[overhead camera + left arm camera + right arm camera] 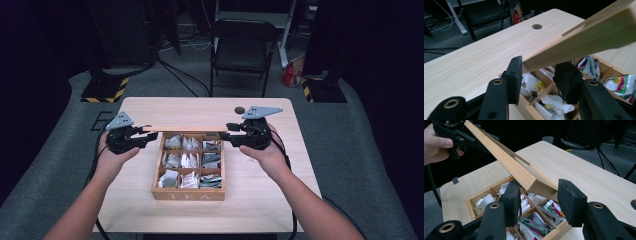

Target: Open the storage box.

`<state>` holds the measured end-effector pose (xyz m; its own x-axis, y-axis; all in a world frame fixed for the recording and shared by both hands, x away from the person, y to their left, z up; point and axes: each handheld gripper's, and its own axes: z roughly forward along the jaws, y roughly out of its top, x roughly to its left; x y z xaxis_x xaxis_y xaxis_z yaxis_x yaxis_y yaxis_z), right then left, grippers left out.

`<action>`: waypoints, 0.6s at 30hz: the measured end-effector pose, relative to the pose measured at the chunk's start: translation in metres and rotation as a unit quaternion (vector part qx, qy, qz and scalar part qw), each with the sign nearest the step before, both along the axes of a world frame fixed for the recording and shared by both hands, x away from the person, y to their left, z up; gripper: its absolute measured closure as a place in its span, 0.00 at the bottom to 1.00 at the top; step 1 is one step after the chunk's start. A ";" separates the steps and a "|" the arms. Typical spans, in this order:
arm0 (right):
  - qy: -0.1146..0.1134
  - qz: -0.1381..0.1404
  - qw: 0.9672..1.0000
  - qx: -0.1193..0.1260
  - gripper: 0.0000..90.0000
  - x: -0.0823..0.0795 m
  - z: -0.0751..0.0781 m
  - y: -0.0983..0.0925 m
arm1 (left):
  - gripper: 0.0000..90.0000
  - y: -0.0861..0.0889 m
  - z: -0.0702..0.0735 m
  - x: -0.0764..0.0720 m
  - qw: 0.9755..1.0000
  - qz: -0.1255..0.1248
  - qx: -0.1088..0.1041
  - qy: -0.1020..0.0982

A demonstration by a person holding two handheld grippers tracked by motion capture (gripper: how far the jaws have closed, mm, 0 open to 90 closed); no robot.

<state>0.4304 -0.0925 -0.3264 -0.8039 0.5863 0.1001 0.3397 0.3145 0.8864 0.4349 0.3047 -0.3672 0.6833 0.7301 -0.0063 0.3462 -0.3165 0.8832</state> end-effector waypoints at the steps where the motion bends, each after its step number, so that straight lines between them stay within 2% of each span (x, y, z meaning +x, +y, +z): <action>1: 0.002 -0.002 1.000 0.001 0.59 0.000 0.000 0.000 | 0.67 0.000 0.000 0.001 1.000 0.002 -0.001 0.000; 3: -0.002 0.000 1.000 0.000 0.59 0.002 0.001 0.000 | 0.67 -0.001 0.000 0.004 1.000 0.004 0.003 0.004; 6: -0.003 -0.003 1.000 0.002 0.59 0.003 0.002 0.001 | 0.67 -0.003 0.000 0.006 1.000 0.008 0.012 -0.003; 13: -0.012 -0.005 1.000 0.005 0.59 0.010 0.002 0.000 | 0.68 -0.004 0.004 0.013 1.000 0.014 0.005 -0.004; 18: -0.015 -0.024 1.000 -0.013 0.53 0.021 -0.005 0.001 | 0.68 -0.004 0.009 0.021 1.000 0.016 0.001 0.000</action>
